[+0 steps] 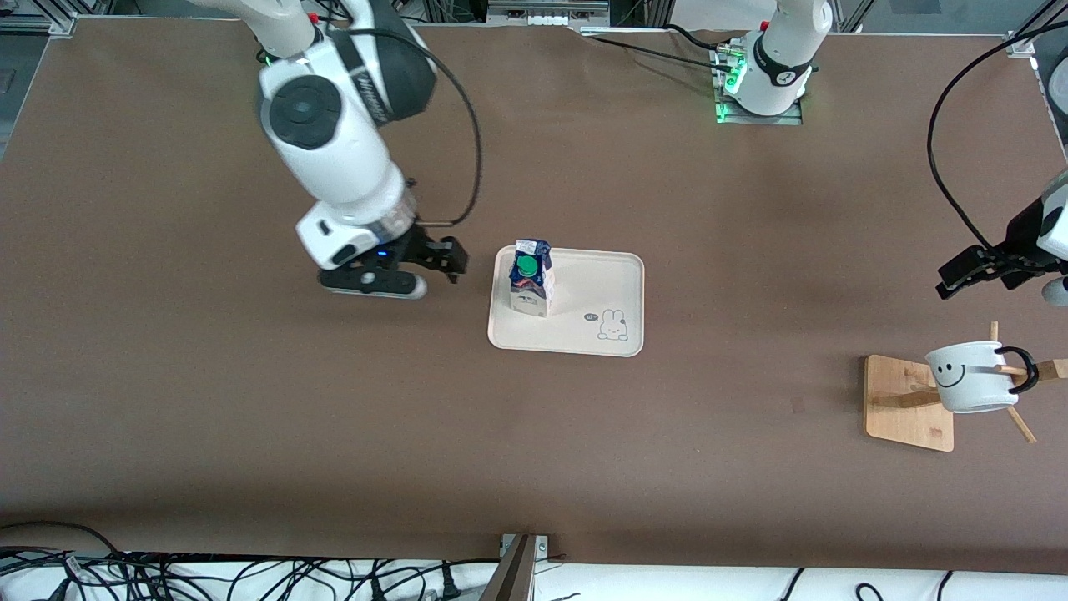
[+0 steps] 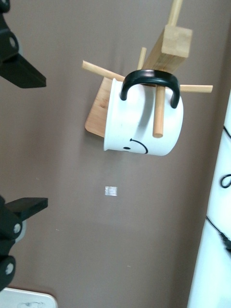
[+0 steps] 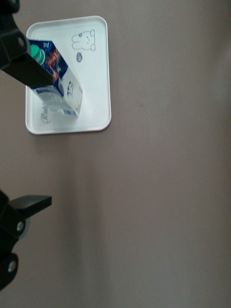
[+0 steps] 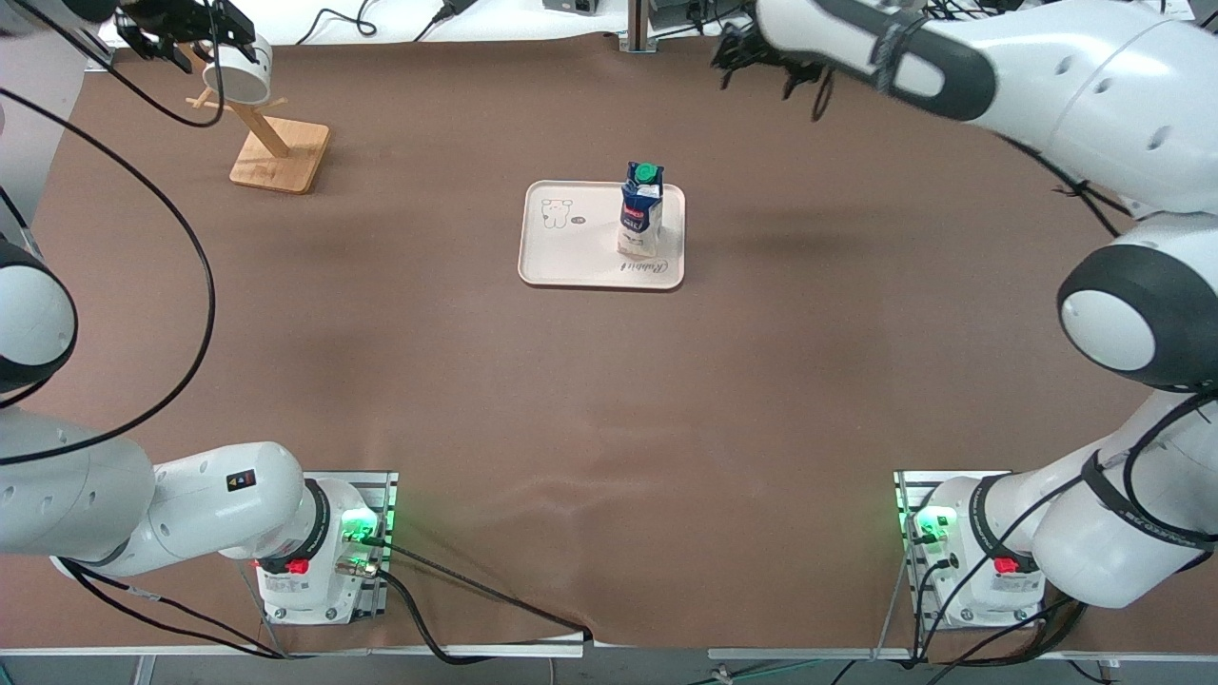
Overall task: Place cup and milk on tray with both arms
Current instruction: 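Release the carton and withdraw the right gripper while the left gripper reaches the mug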
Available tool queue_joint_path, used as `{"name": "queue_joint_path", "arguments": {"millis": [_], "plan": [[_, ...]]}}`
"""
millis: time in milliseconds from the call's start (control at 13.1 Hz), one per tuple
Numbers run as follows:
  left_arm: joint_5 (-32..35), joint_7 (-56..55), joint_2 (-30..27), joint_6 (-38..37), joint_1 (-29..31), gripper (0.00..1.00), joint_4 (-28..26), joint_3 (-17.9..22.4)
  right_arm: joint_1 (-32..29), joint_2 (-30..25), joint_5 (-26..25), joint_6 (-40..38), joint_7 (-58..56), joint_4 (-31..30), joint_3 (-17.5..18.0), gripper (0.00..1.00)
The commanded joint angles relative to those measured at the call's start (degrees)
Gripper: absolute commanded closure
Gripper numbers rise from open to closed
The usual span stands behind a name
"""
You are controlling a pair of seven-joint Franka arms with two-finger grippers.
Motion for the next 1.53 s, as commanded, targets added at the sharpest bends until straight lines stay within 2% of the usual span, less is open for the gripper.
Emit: {"name": "queue_joint_path", "arguments": {"millis": [0, 153, 306, 383, 459, 536, 612, 689, 842, 995, 1071, 1224, 1378, 1454], "plan": [[-4.6, -0.5, -4.2, 17.8, 1.8, 0.0, -13.3, -0.9, 0.0, -3.8, 1.7, -6.2, -8.7, -1.4, -5.0, 0.0], [-5.2, -1.4, -3.2, 29.0, 2.2, 0.0, -16.4, -0.9, -1.9, -7.5, 1.9, -9.8, -15.3, -3.1, -7.4, 0.0], [-13.2, -5.8, -0.8, 34.6, 1.9, 0.0, -16.6, -1.0, -8.4, -12.8, 1.0, -12.7, -19.8, -7.0, -5.1, 0.0], [-17.0, -6.1, 1.1, 37.6, 1.6, 0.0, -16.5, -1.5, -14.1, -14.5, 0.3, -13.2, -23.3, -8.3, -0.7, 0.0], [-18.2, -6.3, 3.0, 42.3, 1.6, 0.0, -16.5, -2.1, -21.7, -15.8, -2.1, -13.3, -25.8, -9.4, 5.5, 0.0], [-18.9, -6.6, 4.3, 45.2, 1.6, 0.0, -16.4, -2.4, -27.4, -17.8, -3.0, -13.5, -28.6, -11.2, 9.8, 0.0], [-21.3, -6.9, 4.9, 46.1, 1.6, 0.0, -16.3, -3.0, -30.9, -20.1, -3.2, -13.6, -30.7, -13.1, 12.4, 0.0], [-23.9, -7.0, 5.6, 47.7, 1.6, 0.0, -16.2, -3.5, -32.9, -22.7, -3.4, -13.6, -31.7, -15.6, 13.4, 0.0], [-26.8, -7.0, 7.5, 51.8, 1.6, 0.0, -16.1, -4.8, -33.1, -24.8, -6.3, -13.6, -32.3, -17.0, 13.6, 0.0], [-27.0, -7.0, 8.4, 52.4, 1.6, 0.28, -15.4, -4.9, -32.9, -24.3, -6.8, -13.7, -32.2, -15.8, 13.6, 0.0], [-27.0, -6.9, 8.9, 52.8, 1.6, 0.38, -15.1, -4.9, -32.9, -24.2, -6.8, -13.6, -31.9, -15.6, 13.6, 0.0], [-27.0, -7.0, 10.8, 56.3, 1.6, 0.46, -14.2, -4.9, -32.8, -23.5, -7.3, -13.3, -31.5, -15.0, 13.6, 0.0], [-26.9, -6.7, 11.5, 56.3, 1.6, 0.75, -13.3, -4.9, -32.9, -22.5, -7.5, -13.7, -31.8, -12.9, 13.6, 0.0], [-26.9, -6.4, 11.5, 56.3, 1.5, 0.94, -13.3, -4.9, -32.9, -22.4, -7.7, -13.7, -31.7, -12.6, 13.5, 0.0]]}}
